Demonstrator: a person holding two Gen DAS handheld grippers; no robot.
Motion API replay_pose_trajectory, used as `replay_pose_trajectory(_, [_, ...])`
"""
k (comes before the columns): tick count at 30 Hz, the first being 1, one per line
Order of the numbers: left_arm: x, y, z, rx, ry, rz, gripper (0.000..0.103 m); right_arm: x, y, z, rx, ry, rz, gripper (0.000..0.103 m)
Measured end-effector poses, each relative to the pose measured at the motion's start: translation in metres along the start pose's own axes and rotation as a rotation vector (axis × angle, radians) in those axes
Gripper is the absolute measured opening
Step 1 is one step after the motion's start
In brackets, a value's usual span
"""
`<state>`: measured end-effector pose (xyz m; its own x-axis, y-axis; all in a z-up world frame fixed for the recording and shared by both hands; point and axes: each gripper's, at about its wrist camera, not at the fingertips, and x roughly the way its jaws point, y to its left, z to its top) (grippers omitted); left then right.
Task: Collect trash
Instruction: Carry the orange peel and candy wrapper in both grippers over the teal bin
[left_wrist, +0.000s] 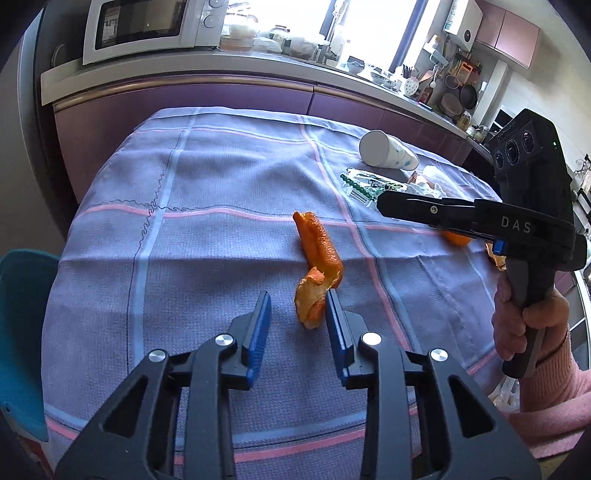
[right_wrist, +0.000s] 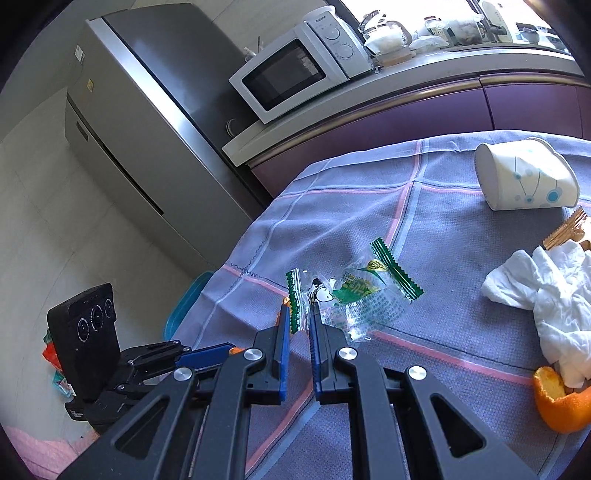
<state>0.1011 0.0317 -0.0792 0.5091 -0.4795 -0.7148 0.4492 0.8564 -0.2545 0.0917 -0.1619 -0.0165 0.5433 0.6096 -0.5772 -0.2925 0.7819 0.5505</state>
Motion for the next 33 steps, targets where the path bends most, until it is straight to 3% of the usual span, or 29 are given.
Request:
replay_pose_trajectory(5, [0.007,0.002,0.005,-0.022,0.002,-0.035,0.031,0.002,0.003,-0.002,-0.003,0.010,-0.003,0.009])
replay_pose_trajectory(7, [0.009,0.003,0.006,-0.033,0.007,-0.056,0.016,0.004,0.003,-0.002,-0.001,0.011,-0.004,0.009])
replay_pose_trajectory(9, [0.009,0.002,0.006,-0.039,0.002,-0.063,0.013,0.004,0.005,-0.001,-0.005,0.012,-0.003,0.009])
replay_pose_trajectory(19, [-0.018,0.006,-0.002,-0.048,-0.053,-0.009,0.009,0.012,0.027,0.001,-0.069,0.027,0.028,0.009])
replay_pose_trajectory(33, [-0.095,0.067,-0.029,-0.171,-0.158,0.121,0.003,0.051,0.092,0.003,-0.216,0.101,0.141,0.009])
